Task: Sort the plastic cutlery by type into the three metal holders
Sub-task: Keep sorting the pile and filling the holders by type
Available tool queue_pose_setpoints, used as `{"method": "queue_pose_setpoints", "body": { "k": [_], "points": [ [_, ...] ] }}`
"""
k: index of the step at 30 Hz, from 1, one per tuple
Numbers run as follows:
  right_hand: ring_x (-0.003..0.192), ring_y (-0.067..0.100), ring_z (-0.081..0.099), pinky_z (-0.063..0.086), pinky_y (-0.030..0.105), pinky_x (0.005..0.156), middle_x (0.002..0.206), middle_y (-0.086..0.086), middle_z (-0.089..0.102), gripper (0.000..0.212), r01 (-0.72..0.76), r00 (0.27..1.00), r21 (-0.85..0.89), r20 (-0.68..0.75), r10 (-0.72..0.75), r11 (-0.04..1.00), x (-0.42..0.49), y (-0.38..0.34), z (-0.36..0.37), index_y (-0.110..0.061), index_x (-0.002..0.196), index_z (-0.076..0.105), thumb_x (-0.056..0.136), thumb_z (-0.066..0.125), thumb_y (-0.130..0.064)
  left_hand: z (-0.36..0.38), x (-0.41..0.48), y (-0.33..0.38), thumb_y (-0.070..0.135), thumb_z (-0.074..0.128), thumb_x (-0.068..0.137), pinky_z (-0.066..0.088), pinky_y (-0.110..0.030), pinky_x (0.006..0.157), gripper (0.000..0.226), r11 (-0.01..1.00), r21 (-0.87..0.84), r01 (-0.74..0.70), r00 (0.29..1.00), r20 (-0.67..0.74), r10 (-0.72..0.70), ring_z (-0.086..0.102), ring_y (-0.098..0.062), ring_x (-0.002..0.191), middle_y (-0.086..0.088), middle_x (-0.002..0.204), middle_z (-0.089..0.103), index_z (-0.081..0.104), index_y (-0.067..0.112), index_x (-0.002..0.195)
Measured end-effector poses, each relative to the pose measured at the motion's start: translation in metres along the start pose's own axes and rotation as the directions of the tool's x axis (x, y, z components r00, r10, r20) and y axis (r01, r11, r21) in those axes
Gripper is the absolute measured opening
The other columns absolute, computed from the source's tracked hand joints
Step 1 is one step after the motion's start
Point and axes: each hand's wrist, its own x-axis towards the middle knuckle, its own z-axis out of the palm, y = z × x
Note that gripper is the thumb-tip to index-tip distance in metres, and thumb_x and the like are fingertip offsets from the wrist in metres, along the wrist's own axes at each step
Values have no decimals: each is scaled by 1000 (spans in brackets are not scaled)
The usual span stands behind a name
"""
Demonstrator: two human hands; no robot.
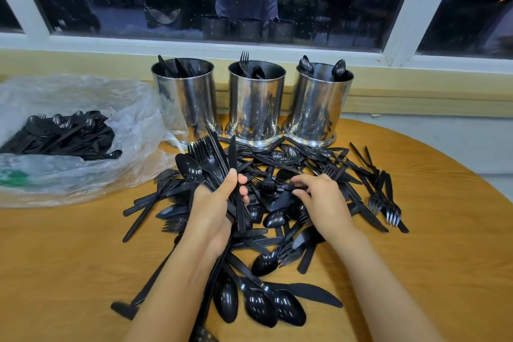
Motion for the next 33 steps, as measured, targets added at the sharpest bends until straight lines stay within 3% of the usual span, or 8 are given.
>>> {"method": "queue_pose_setpoints", "body": {
  "k": [4,9,11,16,21,26,28,33],
  "points": [
    [95,5,46,39,22,76,98,-10,59,31,85,996,-60,-20,-87,995,1,-1,1,-27,121,63,94,61,-14,1,-1,1,22,56,99,48,-28,67,26,1000,28,5,1000,5,-5,50,-17,65,-1,59,55,66,3,84],
    [103,13,52,46,27,85,101,-6,61,27,127,984,13,-126,-125,992,2,-4,-4,-19,114,67,91,61,-5,1,-1,0,21,58,97,48,-30,70,27,1000,8,24,1000,-6,-24,52,-18,64,-2,60,57,68,3,81],
    [95,15,51,43,24,75,92,-5,59,7,122,974,24,-193,-115,992,3,-6,-7,-15,97,67,93,62,-14,0,0,0,19,59,96,49,-31,71,26,999,-16,40,999,-2,-41,55,-16,63,-3,64,62,72,3,81],
    [76,8,48,37,19,59,74,-13,56,19,60,957,176,-289,-7,983,-1,-13,-15,-18,85,63,93,61,-34,-3,1,0,18,61,94,50,-34,79,33,997,-14,71,997,26,-70,62,-14,68,-2,74,71,81,18,68],
    [79,14,64,53,30,74,82,-5,67,9,5,989,512,-127,70,859,-10,-29,-17,-23,94,64,95,58,-30,0,2,-1,12,60,95,58,-26,58,19,993,-82,88,996,-1,-89,69,-14,68,-6,83,73,65,2,111],
    [80,5,62,48,23,76,97,-4,72,26,-309,947,807,307,89,502,-24,-41,-17,-21,119,65,98,54,-11,0,2,-1,14,58,97,58,-28,57,10,988,-118,101,995,14,-100,67,-14,68,-5,82,72,66,8,99],
    [89,7,68,52,22,78,103,-3,74,27,-311,946,869,320,42,384,-27,-45,-16,-24,115,67,96,57,-7,0,0,-1,18,57,97,57,-30,62,15,988,-107,113,994,24,-111,67,-14,68,-5,79,70,66,7,92],
    [78,5,66,53,20,75,86,-4,74,15,-50,997,818,71,-15,573,-35,-62,-5,-17,97,75,85,71,-9,3,-1,-1,37,63,87,59,-44,80,53,987,-37,157,988,6,-157,73,-28,93,-22,110,70,56,-5,120]
  ]
}}
